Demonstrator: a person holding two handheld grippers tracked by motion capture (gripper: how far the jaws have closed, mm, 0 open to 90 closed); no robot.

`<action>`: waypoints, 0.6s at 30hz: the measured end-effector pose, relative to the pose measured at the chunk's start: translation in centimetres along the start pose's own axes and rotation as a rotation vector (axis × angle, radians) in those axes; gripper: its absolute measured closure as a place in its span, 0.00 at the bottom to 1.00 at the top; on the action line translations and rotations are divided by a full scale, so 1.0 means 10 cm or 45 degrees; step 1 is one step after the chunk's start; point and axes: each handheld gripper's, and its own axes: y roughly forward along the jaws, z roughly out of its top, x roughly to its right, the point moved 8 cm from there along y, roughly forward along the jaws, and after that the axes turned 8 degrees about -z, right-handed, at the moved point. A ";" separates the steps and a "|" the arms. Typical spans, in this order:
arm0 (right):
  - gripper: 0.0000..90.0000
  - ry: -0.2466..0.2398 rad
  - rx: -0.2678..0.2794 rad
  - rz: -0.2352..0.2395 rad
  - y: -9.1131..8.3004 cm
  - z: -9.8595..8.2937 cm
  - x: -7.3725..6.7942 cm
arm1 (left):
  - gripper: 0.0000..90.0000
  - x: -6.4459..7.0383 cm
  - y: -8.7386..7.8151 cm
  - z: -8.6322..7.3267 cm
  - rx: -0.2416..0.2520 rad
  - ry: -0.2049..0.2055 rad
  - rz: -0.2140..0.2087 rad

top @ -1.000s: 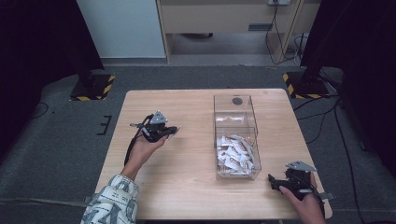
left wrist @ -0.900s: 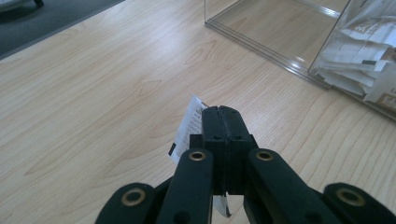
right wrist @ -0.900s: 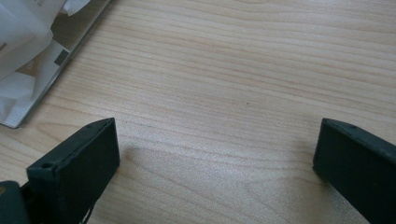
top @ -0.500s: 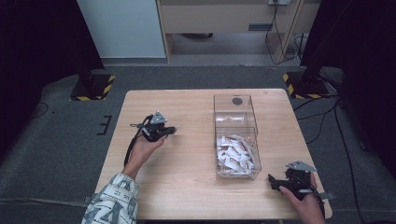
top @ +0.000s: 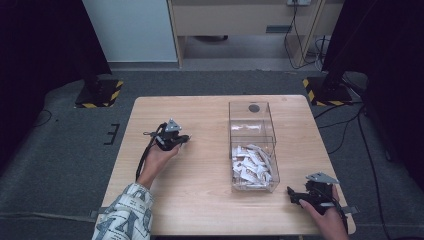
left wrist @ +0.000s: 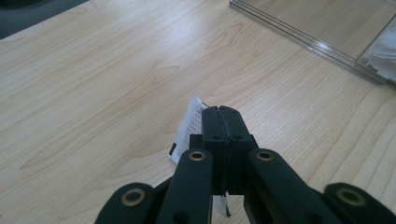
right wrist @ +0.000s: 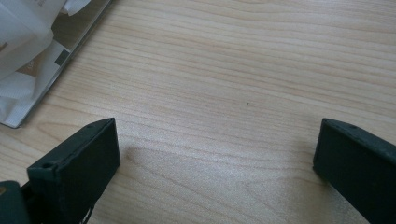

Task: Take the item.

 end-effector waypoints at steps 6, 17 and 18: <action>0.01 0.000 0.000 0.001 0.00 0.00 0.00 | 0.99 0.02 0.05 -0.01 -0.012 0.006 -0.004; 0.01 -0.002 0.000 0.003 0.00 0.00 0.00 | 0.98 0.03 0.13 -0.04 -0.017 -0.007 -0.008; 0.01 -0.005 0.001 0.003 0.00 0.00 0.00 | 0.97 0.03 0.14 -0.04 -0.016 -0.007 -0.007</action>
